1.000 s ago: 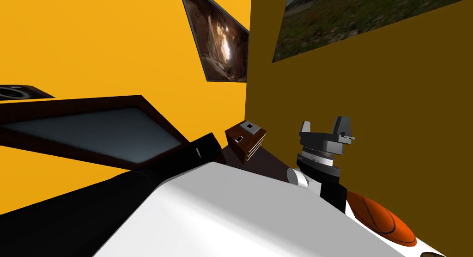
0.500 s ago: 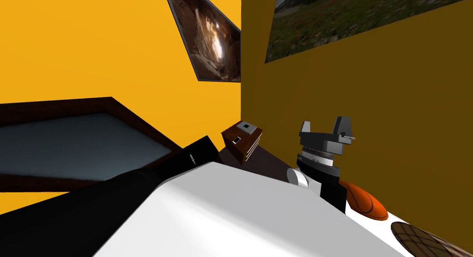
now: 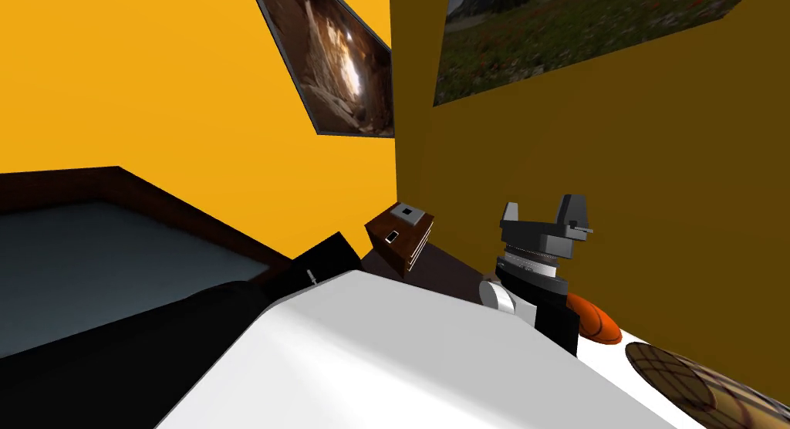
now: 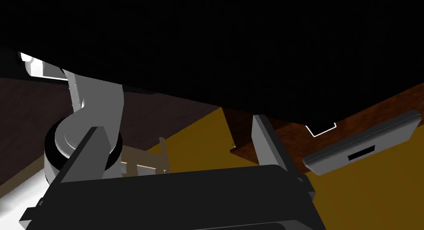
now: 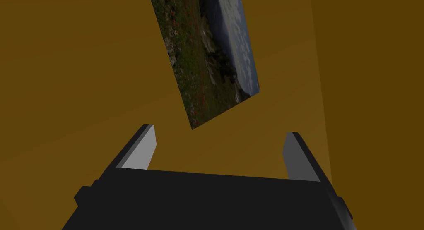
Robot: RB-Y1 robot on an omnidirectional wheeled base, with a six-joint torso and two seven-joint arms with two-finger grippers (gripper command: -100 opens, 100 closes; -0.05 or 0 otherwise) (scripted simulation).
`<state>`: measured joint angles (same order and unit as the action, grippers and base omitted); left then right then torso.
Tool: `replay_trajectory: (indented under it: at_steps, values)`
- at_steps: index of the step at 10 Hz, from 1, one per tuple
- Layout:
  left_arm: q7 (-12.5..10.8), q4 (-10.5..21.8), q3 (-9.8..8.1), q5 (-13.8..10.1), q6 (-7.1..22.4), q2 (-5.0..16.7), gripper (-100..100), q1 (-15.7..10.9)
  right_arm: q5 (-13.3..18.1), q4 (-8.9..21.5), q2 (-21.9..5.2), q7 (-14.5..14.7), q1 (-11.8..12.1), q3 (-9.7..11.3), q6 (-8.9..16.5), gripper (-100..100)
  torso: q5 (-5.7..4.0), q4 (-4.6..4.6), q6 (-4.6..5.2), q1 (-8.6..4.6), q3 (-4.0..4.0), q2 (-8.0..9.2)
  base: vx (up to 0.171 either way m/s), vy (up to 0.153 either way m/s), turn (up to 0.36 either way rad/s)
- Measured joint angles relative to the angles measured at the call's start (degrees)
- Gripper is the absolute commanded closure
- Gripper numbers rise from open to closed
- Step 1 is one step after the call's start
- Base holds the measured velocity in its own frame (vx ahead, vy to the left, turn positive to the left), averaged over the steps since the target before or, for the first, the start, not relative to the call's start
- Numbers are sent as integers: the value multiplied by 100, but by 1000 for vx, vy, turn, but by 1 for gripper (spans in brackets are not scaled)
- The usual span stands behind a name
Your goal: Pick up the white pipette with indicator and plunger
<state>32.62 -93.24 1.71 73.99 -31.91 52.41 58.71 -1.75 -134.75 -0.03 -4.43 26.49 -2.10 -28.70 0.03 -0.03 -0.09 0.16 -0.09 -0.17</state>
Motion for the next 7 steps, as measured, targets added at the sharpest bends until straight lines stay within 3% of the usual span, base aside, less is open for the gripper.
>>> replay_trajectory:
  at_steps: [3, 5, 7]
  values:
    - [342, 312, 30, 438, -146, 200, -100, 12, 0, 0, 0, 0, 0, 0, 0, 0, 2, -1, -2, 7, -2, -3, 58, 69, -194]
    - [631, 727, 125, 760, -277, 274, -100, -164, 0, 0, 0, 0, 0, 0, 0, 0, 3, -2, 5, 15, -6, -11, 63, 79, -198]
    - [744, 818, 140, 1047, -348, 407, -100, -159, 0, 0, 0, 0, 0, 0, 0, 0, 2, 0, 1, 7, -1, -2, 46, 79, -187]
